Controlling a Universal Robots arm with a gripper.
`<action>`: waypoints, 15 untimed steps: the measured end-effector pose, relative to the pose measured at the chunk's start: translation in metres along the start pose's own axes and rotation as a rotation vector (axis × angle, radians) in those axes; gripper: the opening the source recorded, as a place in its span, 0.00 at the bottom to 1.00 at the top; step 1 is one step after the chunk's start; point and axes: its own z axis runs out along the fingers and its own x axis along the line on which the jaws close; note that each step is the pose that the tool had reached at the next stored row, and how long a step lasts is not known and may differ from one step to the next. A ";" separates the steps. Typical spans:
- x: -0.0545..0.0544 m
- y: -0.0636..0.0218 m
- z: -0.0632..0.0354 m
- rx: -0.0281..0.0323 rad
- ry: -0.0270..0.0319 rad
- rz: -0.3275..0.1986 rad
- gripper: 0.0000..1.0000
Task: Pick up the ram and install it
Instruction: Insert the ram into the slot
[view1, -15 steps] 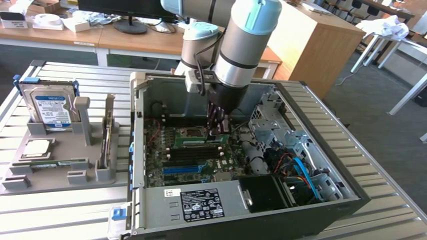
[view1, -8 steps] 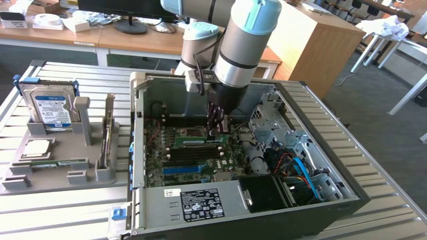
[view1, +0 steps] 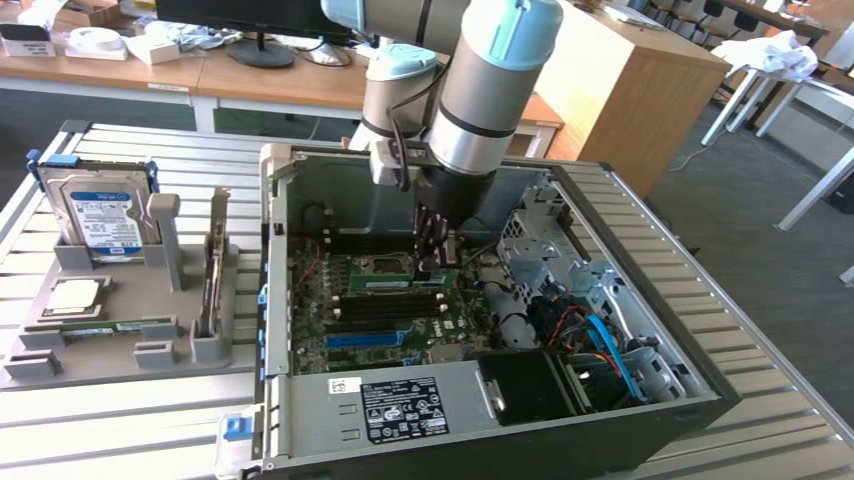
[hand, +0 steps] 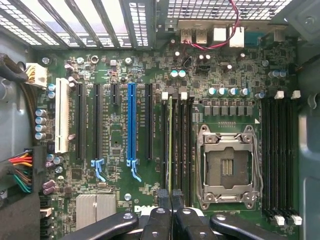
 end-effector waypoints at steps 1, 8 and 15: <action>0.000 0.0001 0.0000 -0.0001 0.0001 -0.002 0.11; 0.000 0.0021 0.0004 -0.0001 0.0001 -0.006 0.11; 0.000 0.0024 0.0005 -0.0002 0.0003 -0.011 0.11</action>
